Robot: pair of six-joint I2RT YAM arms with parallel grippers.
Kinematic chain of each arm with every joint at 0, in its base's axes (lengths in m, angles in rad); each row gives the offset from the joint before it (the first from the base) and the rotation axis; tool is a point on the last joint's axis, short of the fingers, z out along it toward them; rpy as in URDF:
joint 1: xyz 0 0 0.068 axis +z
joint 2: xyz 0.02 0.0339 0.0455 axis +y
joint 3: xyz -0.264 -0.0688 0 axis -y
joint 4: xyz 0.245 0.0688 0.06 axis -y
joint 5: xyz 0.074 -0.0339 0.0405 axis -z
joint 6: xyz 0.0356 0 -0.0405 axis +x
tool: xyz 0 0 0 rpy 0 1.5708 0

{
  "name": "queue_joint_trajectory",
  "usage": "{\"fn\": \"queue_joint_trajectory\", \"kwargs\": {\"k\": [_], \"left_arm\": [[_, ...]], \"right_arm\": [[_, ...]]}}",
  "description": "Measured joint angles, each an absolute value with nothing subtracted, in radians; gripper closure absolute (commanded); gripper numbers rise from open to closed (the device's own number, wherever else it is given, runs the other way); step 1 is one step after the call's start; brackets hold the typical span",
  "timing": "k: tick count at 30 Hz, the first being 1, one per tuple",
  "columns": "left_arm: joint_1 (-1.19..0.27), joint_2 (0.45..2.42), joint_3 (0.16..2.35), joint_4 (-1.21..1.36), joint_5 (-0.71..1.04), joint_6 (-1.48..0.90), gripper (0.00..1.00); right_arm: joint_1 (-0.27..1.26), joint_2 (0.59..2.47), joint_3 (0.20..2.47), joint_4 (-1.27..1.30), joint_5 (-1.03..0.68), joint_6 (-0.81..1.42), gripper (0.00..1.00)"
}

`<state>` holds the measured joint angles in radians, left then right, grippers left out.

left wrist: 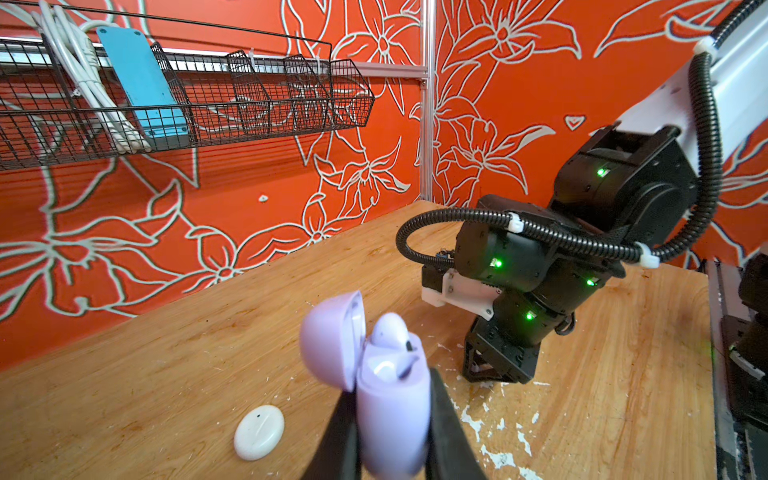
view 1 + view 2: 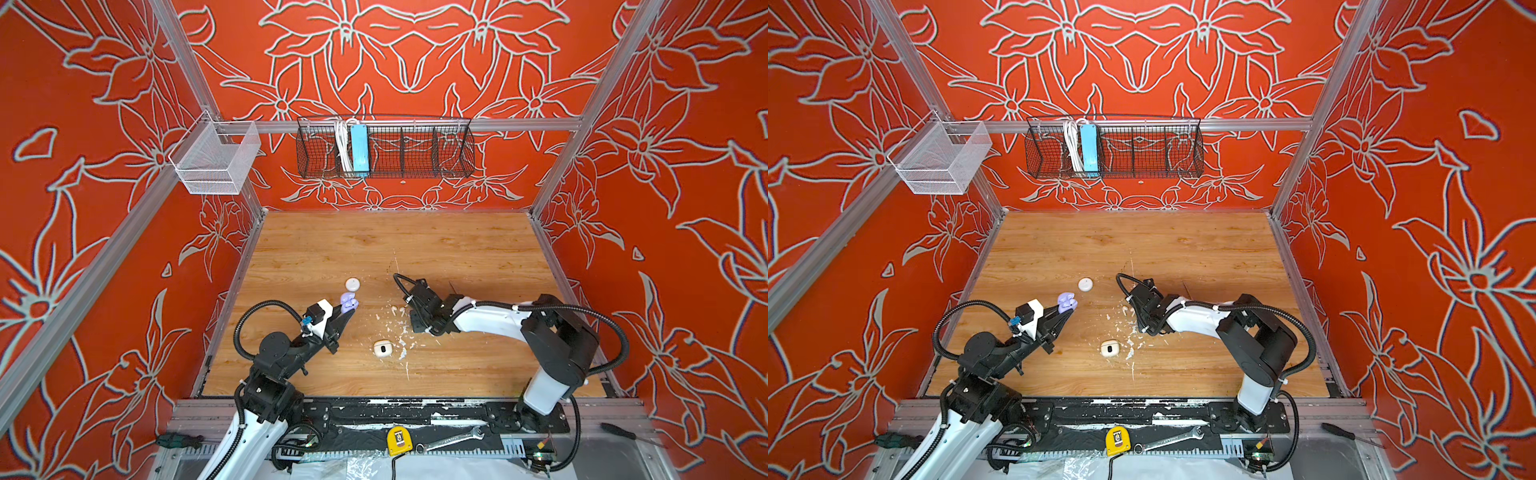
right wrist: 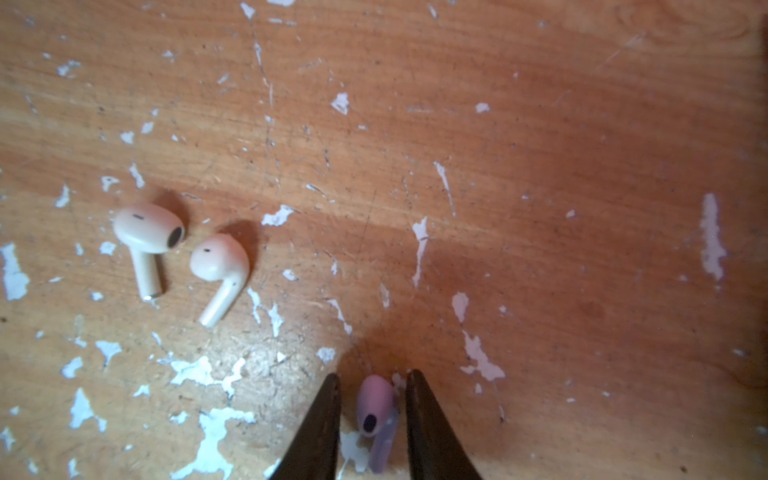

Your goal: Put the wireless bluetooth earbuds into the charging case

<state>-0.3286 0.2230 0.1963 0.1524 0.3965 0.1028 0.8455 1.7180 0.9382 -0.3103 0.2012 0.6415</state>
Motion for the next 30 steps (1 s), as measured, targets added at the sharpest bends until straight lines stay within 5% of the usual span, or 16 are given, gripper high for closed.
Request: {"fn": "queue_joint_trajectory", "kwargs": {"k": [21, 30], "left_arm": [[-0.329, 0.309, 0.196, 0.270, 0.448, 0.084, 1.00], [-0.329, 0.364, 0.162, 0.404, 0.491, 0.055, 1.00]], "right_arm": [[0.871, 1.639, 0.890, -0.304, 0.253, 0.673, 0.89], [1.186, 1.333, 0.959, -0.184, 0.561, 0.626, 0.91]]}}
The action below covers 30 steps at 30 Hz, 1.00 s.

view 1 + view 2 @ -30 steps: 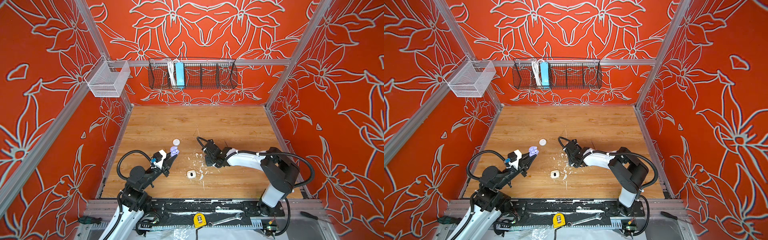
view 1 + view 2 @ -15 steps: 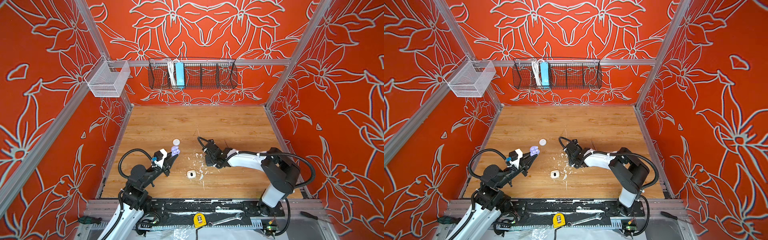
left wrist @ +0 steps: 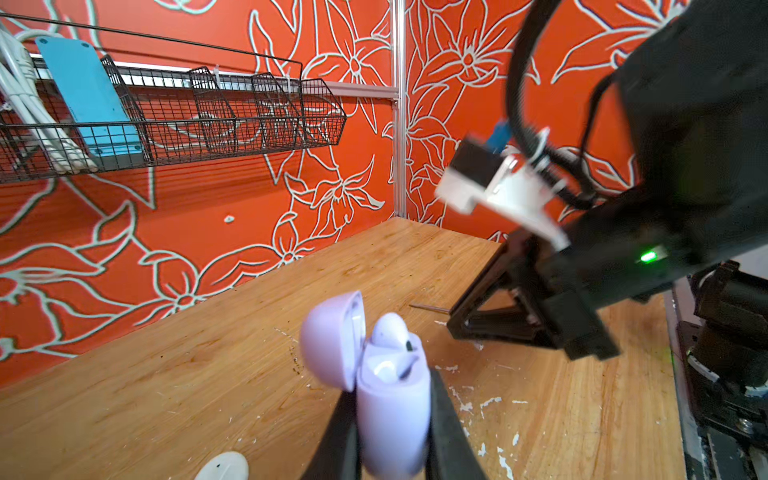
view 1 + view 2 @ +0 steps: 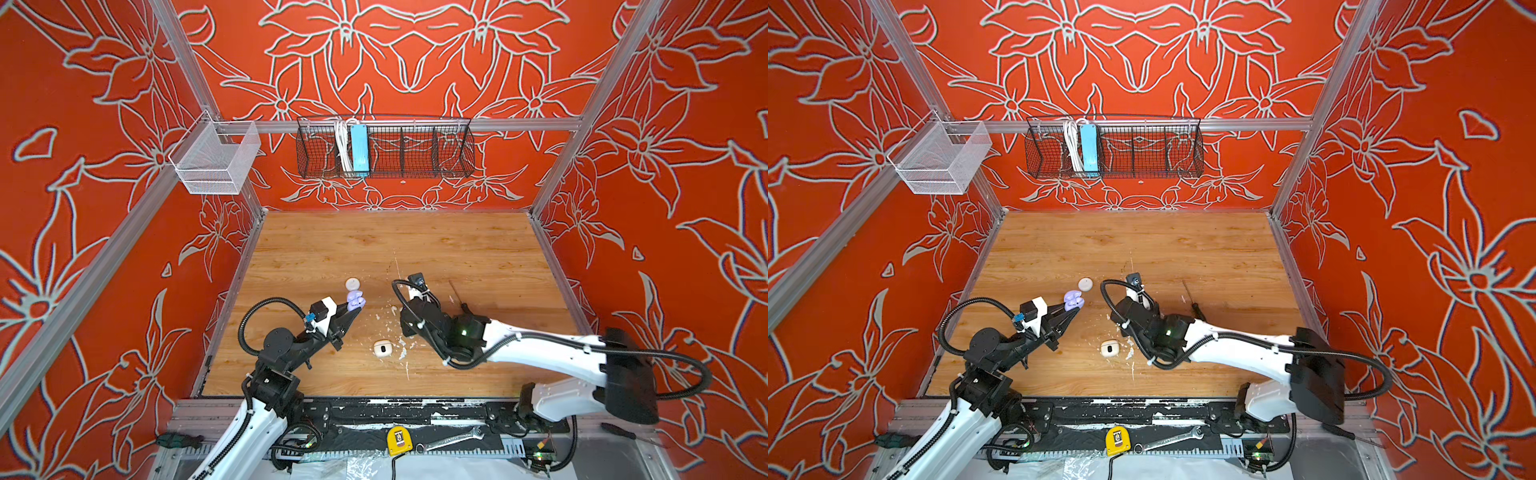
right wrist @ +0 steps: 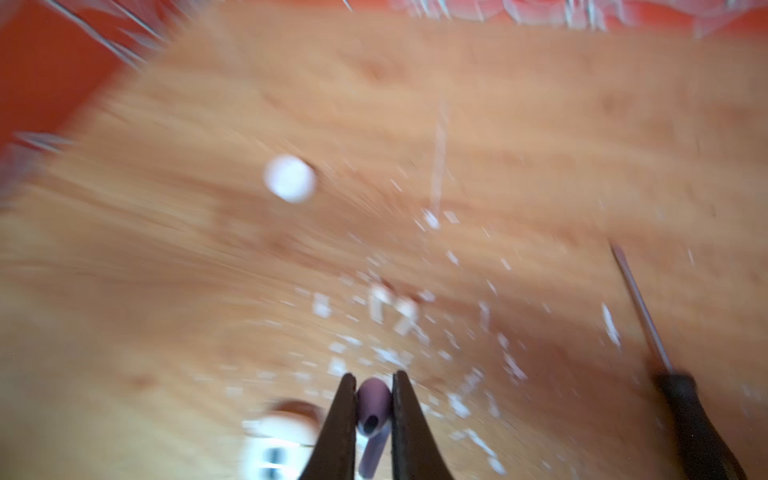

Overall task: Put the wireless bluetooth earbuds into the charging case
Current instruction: 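Close the right gripper on the lilac earbud and carry it to the held case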

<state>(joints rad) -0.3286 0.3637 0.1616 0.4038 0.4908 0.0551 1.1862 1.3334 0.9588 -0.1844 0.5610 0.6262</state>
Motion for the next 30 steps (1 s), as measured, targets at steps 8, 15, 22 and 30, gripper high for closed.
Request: {"fn": "queue_joint_trajectory", "kwargs": {"k": [8, 15, 22, 30], "left_arm": [[-0.329, 0.366, 0.162, 0.447, 0.492, 0.033, 1.00], [-0.329, 0.367, 0.163, 0.460, 0.491, 0.025, 1.00], [-0.329, 0.372, 0.163, 0.466, 0.488, 0.022, 1.00], [-0.329, 0.349, 0.163, 0.480, 0.465, -0.002, 1.00]], "right_arm": [[1.333, 1.238, 0.963, 0.116, 0.620, 0.469, 0.91], [1.374, 1.259, 0.982, 0.287, 0.575, 0.379, 0.91], [1.374, 1.372, 1.038, 0.433, 0.561, 0.307, 0.91], [1.369, 1.465, 1.039, 0.534, 0.581, 0.254, 0.91]]}}
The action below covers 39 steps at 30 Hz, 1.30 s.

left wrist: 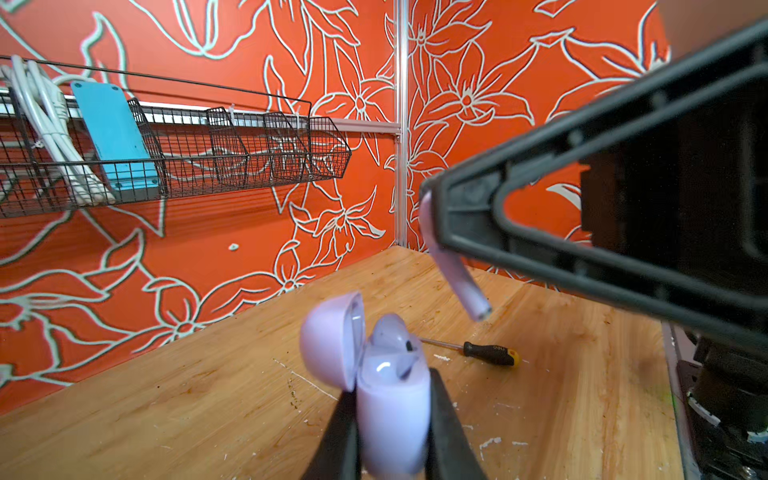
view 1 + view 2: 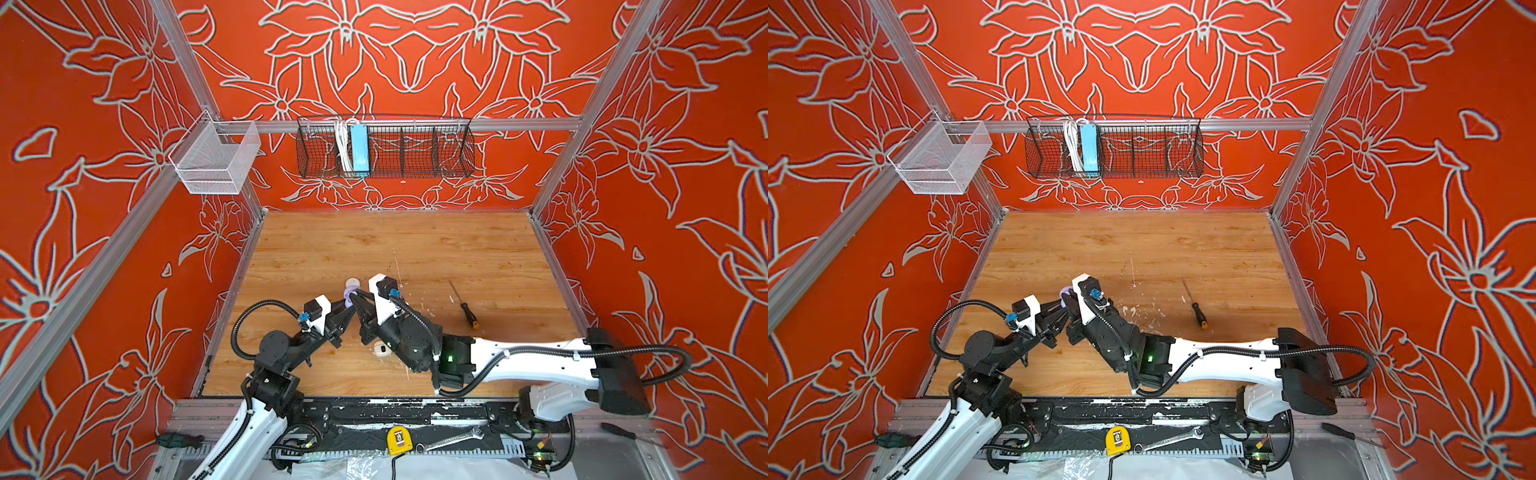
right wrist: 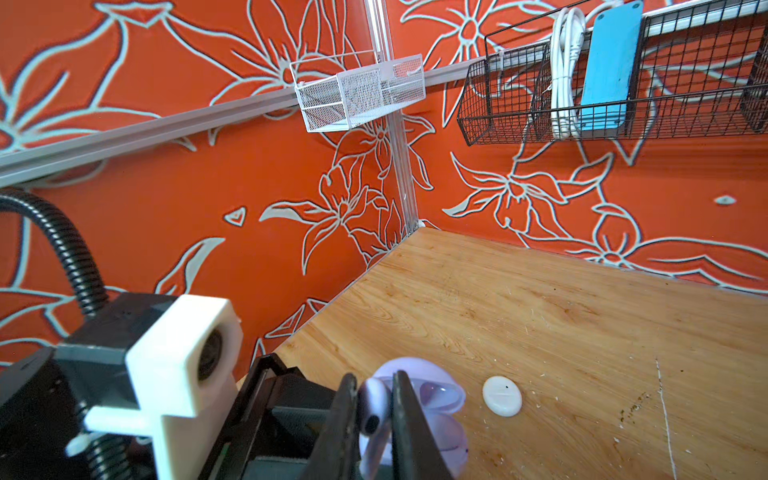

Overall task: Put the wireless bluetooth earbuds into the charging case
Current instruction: 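Close the right gripper on the lilac earbud and carry it to the held case, then lower the lilac earbud into the empty slot of the lilac case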

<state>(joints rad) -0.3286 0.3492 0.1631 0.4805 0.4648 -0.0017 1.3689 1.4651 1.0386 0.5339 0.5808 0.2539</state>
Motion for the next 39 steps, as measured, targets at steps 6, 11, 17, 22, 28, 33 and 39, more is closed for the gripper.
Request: {"fn": "queue_joint_trajectory", "kwargs": {"k": [6, 11, 17, 22, 28, 33, 39], "left_arm": [[-0.329, 0.328, 0.163, 0.480, 0.465, -0.006, 1.00], [-0.329, 0.327, 0.163, 0.480, 0.465, -0.009, 1.00], [-0.329, 0.327, 0.176, 0.467, 0.465, -0.013, 1.00], [-0.329, 0.327, 0.183, 0.442, 0.464, -0.015, 1.00], [-0.329, 0.327, 0.196, 0.404, 0.464, -0.015, 1.00], [-0.329, 0.326, 0.197, 0.397, 0.450, -0.011, 1.00], [-0.329, 0.316, 0.197, 0.368, 0.444, 0.002, 1.00]], "right_arm": [[1.349, 1.481, 1.039, 0.567, 0.596, 0.254, 0.91], [1.339, 1.505, 1.039, 0.573, 0.598, 0.266, 0.92], [1.339, 1.511, 1.039, 0.579, 0.596, 0.284, 0.94], [1.339, 1.528, 1.039, 0.596, 0.595, 0.297, 0.94], [1.339, 1.539, 1.037, 0.615, 0.596, 0.302, 0.95], [1.339, 1.539, 1.030, 0.619, 0.595, 0.315, 0.95], [1.341, 1.541, 1.018, 0.619, 0.587, 0.337, 0.96]]}}
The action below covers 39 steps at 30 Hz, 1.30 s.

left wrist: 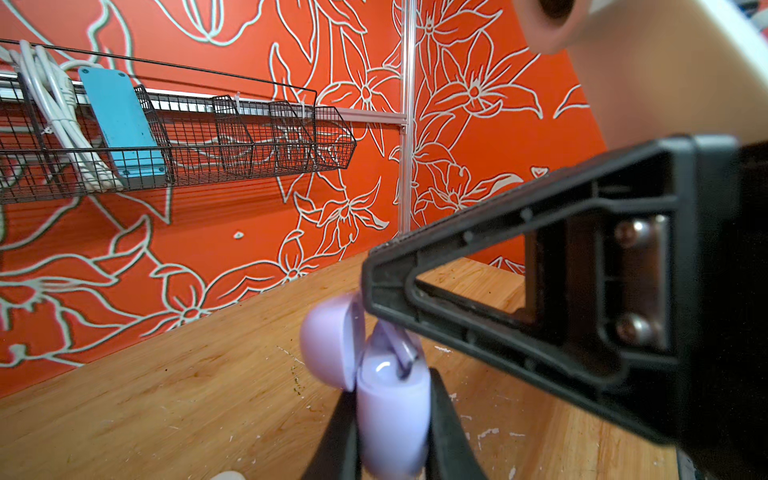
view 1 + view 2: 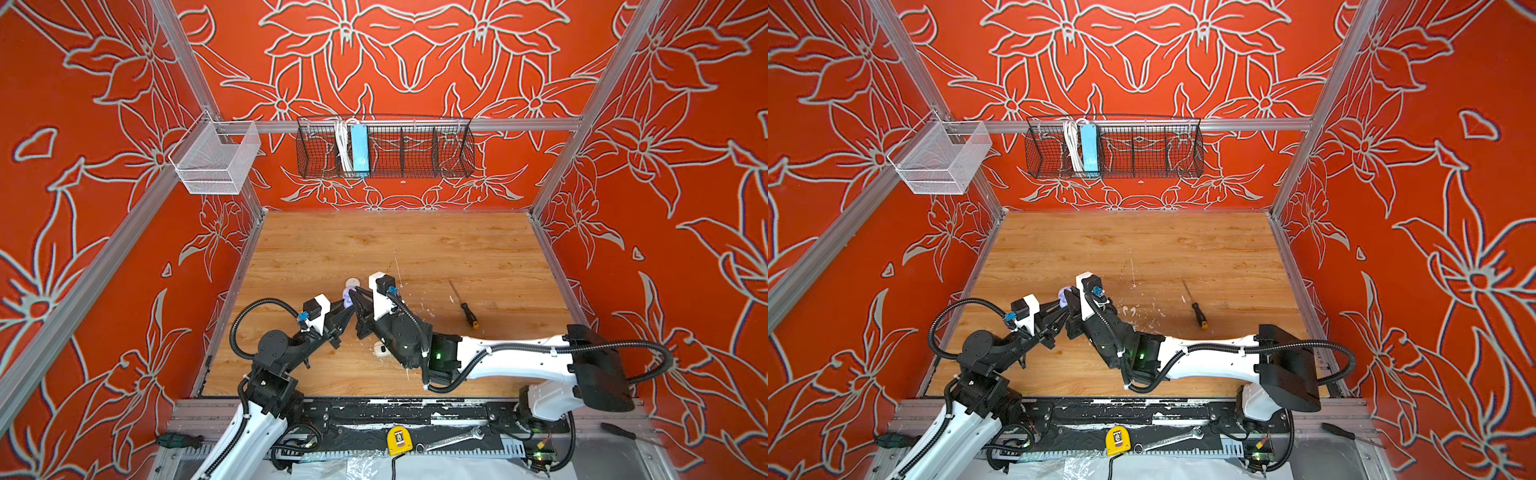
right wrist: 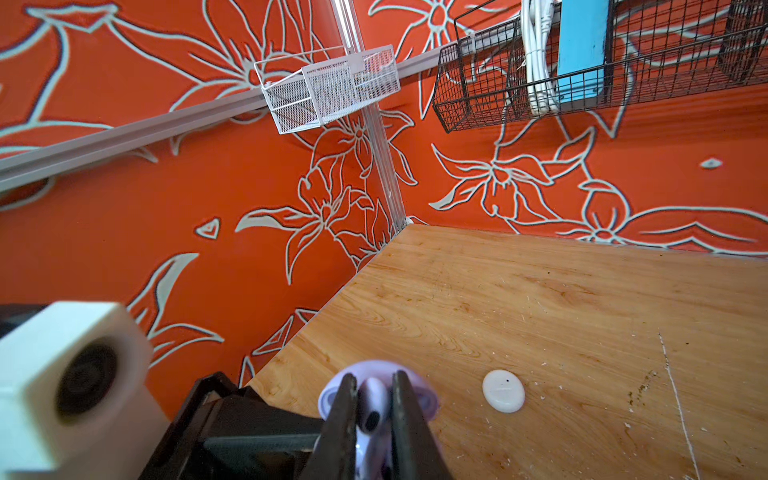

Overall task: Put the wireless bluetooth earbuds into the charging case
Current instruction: 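Lower the lilac earbud into the empty slot of the lilac case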

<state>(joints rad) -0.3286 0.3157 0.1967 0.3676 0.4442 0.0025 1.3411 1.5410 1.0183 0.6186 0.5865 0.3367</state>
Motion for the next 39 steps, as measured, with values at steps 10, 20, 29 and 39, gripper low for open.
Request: {"fn": "queue_joint_trajectory", "kwargs": {"k": [10, 20, 29, 39], "left_arm": [[-0.329, 0.302, 0.197, 0.337, 0.438, 0.003, 1.00], [-0.329, 0.300, 0.197, 0.323, 0.439, 0.002, 1.00], [-0.329, 0.308, 0.215, 0.314, 0.435, 0.000, 1.00], [-0.329, 0.300, 0.215, 0.253, 0.400, 0.000, 1.00]], "right_arm": [[1.341, 1.551, 1.018, 0.617, 0.584, 0.351, 0.96], [1.362, 1.571, 1.017, 0.649, 0.647, 0.340, 0.98], [1.399, 1.593, 1.012, 0.732, 0.735, 0.282, 0.98], [1.408, 1.639, 1.016, 0.736, 0.777, 0.259, 0.98]]}}
